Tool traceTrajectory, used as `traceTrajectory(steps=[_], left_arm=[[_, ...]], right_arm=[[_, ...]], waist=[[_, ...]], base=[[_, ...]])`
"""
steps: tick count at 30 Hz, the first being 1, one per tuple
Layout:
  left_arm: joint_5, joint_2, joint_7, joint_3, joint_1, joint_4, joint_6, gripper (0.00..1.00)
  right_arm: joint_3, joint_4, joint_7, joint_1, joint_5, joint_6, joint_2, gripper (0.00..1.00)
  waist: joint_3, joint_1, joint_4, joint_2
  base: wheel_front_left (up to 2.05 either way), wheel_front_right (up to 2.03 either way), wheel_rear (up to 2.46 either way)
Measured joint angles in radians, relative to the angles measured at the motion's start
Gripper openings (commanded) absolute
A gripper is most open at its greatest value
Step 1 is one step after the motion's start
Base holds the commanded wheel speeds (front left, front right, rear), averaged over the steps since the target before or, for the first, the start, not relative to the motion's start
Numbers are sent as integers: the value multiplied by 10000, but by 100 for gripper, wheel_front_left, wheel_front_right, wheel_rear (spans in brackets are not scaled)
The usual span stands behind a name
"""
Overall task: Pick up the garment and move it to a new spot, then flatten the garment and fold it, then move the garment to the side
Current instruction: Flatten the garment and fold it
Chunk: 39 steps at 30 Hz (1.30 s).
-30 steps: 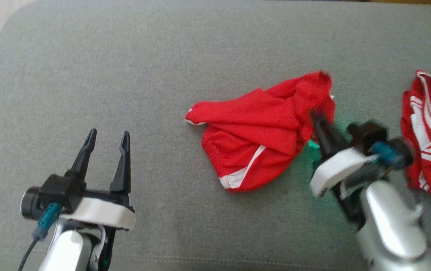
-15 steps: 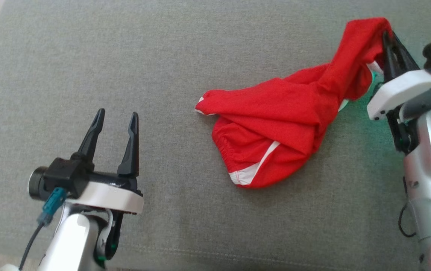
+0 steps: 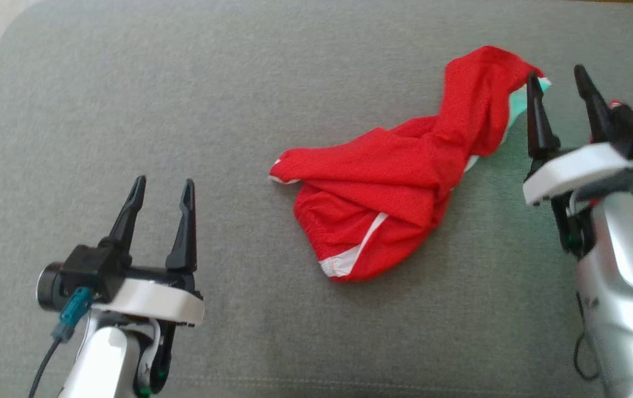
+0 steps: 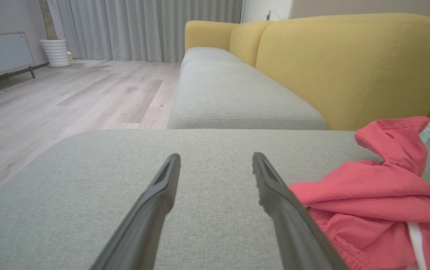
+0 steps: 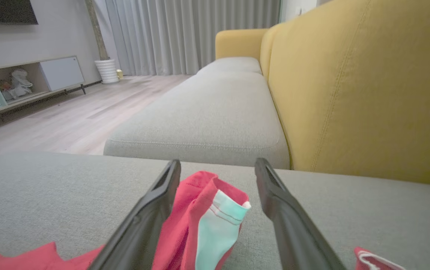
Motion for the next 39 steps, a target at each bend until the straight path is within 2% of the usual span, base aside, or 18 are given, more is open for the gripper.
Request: traceTrajectory(steps=[5,12,19,28,39], left_arm=[[84,29,0,65,162,2,10,100],[84,176,0,98,754,25,19,100],[84,249,8,100,1212,-4,163,100],[75,341,148,100,1663,-274,366,100],[23,466,236,94,1700,-364,360,100]], right_arm=[[-31,-1948,111,1332,-249,0,104,100],[-136,-4702,1204,3948,-535,0,554,100],[-387,-6531,2006,5824,-573,0,953,100],[-382,-7154,2337,6250,-424,-2,1126,100],[-355,-7296,2414,6286,-332,-2,1187,100]], waist=[[-384,0,-260,0],[-926,0,-529,0],[-1263,0,-756,0],[-1435,0,-847,0],[-1383,0,-820,0]], base=[[0,0,0],[0,0,0],[0,0,0],[0,0,0],[0,0,0]])
